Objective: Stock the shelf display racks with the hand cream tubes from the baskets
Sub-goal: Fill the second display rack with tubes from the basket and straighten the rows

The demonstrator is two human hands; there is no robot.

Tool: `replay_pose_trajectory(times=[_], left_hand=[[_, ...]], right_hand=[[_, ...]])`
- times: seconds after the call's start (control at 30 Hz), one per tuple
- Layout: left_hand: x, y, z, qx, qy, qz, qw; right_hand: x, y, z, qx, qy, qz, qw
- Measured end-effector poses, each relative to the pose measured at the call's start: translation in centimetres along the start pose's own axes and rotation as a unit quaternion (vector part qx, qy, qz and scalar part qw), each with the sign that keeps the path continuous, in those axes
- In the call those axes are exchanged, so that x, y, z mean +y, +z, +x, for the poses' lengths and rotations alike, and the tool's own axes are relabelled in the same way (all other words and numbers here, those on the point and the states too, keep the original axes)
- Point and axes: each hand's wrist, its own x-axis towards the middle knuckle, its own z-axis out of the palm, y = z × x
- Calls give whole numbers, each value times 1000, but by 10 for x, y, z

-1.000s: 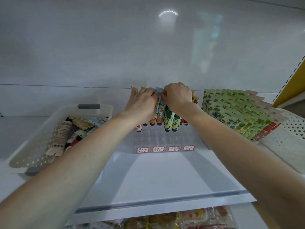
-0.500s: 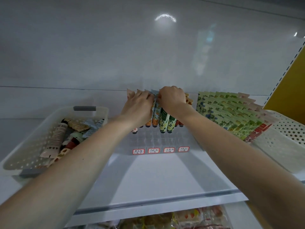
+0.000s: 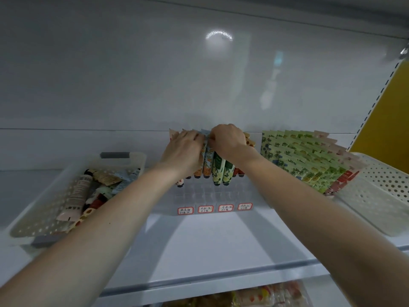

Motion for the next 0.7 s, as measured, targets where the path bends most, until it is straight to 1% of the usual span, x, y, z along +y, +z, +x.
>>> replay_pose_trajectory(times=[0.07,0.2,0.33,0.43,0.5,0.6,0.7], left_hand=[[0,-4,-2,9,-3,-2,1000],[3,-13,-9,20,-6,0,1000],[8,-30,-24,46,-15,1,999],[8,-45,-44,84,11,7,996],[5,-53,-62,84,5,11,996],[2,-65,-92,55,-4,23,998],[-7,-73,-126,47,-23,43,998]], right_hand=[[3,-2,-2,15,-6,33,999],[11,-2,-8,73,-18,88,993],[12,-7,-15,118,-20,163,979],[4,-15,-24,143,-40,199,969],[-5,-18,-33,147,-51,210,965],[-20,-19,-45,128,-67,225,964],[-38,-15,-58,111,-89,245,959]])
